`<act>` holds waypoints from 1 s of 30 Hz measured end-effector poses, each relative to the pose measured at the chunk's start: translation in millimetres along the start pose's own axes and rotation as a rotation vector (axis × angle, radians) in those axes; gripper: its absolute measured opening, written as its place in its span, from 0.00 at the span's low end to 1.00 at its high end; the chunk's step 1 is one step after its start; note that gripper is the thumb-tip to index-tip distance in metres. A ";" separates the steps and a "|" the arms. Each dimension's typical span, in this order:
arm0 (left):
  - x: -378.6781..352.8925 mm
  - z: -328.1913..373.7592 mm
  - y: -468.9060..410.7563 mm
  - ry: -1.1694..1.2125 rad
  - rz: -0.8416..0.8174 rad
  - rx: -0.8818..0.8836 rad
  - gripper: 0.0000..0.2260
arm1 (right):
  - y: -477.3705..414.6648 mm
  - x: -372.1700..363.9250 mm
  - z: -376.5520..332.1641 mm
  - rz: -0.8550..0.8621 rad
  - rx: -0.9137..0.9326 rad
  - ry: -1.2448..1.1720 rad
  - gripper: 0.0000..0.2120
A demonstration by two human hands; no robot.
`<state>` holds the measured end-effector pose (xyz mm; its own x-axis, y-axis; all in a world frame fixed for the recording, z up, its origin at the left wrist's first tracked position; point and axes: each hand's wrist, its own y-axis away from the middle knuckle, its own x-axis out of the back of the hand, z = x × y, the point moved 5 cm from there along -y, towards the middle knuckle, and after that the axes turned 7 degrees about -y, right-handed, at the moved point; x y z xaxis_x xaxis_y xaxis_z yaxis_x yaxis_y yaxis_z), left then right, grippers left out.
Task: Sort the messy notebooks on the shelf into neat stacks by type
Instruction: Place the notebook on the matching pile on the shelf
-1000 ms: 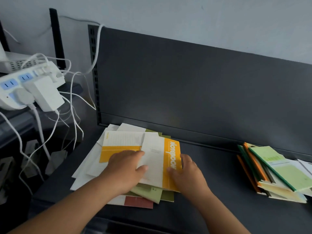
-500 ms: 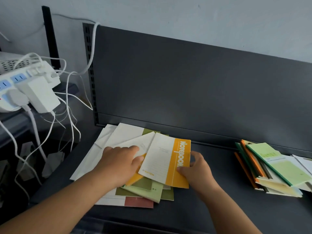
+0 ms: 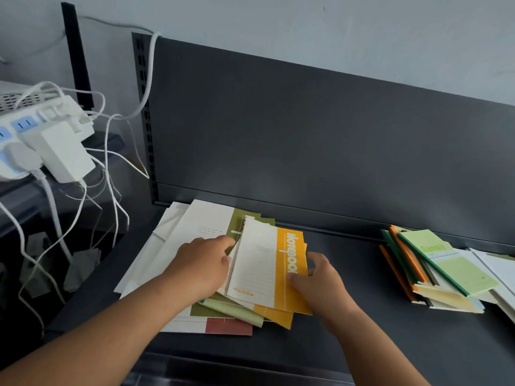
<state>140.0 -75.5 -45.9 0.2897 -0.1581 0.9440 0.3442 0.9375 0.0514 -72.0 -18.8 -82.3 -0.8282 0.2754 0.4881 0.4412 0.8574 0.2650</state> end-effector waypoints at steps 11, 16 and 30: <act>-10.1 -3.3 3.5 -0.097 -0.179 -0.017 0.26 | 7.7 13.2 12.6 0.079 -0.115 -0.232 0.38; 1.2 -27.3 -5.2 -0.111 -0.028 0.151 0.18 | 10.5 10.8 8.5 0.080 -0.099 -0.246 0.36; -8.9 -1.0 11.5 1.218 -0.194 0.421 0.08 | 21.4 4.2 6.5 0.095 -0.053 -0.514 0.36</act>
<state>142.2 -63.5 -54.0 0.9624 -0.2710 0.0210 0.2313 0.8571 0.4603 -68.3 3.5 -80.1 -0.8406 0.5399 0.0444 0.5283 0.7988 0.2879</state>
